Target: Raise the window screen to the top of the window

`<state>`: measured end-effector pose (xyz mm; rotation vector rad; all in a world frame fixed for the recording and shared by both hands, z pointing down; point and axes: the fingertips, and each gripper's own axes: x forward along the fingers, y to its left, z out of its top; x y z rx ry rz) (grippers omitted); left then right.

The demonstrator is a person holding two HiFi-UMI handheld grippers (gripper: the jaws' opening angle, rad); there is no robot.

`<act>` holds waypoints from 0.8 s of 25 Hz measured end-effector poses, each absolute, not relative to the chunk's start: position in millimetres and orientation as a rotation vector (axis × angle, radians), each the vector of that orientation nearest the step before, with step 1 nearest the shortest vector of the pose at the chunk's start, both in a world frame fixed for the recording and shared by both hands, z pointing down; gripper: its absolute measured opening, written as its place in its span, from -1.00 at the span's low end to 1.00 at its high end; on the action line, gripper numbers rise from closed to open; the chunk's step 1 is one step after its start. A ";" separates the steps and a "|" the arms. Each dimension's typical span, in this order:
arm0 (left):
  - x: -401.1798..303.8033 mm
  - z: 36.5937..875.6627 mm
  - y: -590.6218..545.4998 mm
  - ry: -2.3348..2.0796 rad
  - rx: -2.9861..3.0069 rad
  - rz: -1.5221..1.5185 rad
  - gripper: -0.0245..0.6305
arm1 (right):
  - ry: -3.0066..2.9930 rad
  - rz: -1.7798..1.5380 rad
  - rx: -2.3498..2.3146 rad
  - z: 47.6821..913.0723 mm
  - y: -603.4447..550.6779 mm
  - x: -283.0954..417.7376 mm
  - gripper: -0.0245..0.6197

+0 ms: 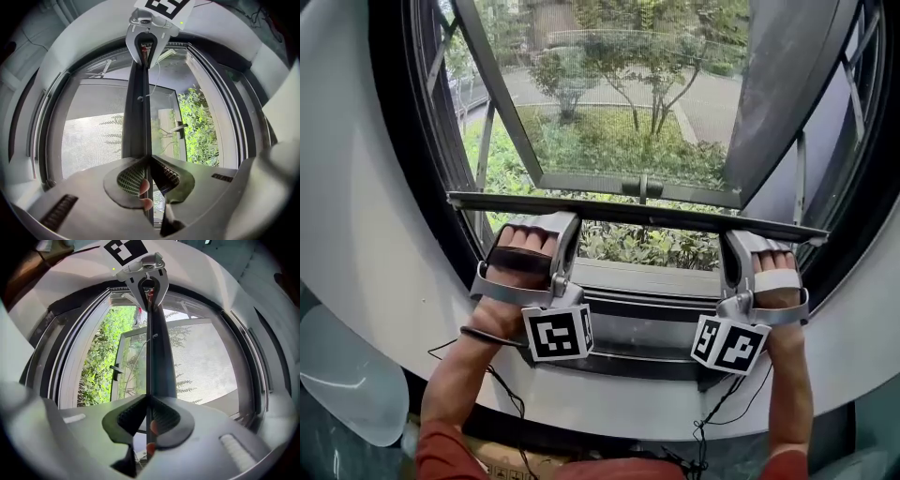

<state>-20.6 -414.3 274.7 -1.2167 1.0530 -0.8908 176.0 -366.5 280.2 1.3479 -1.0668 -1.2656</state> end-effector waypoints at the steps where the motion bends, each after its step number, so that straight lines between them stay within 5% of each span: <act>1: -20.5 267.1 -414.0 1.057 -1.208 -0.887 -0.79 | -1.058 -1.272 1.353 272.9 -366.3 176.2 -0.77; 20: -24.2 137.3 -412.2 1.119 -1.051 -0.829 -0.80 | -0.941 -1.359 1.417 147.6 -366.4 174.1 -0.76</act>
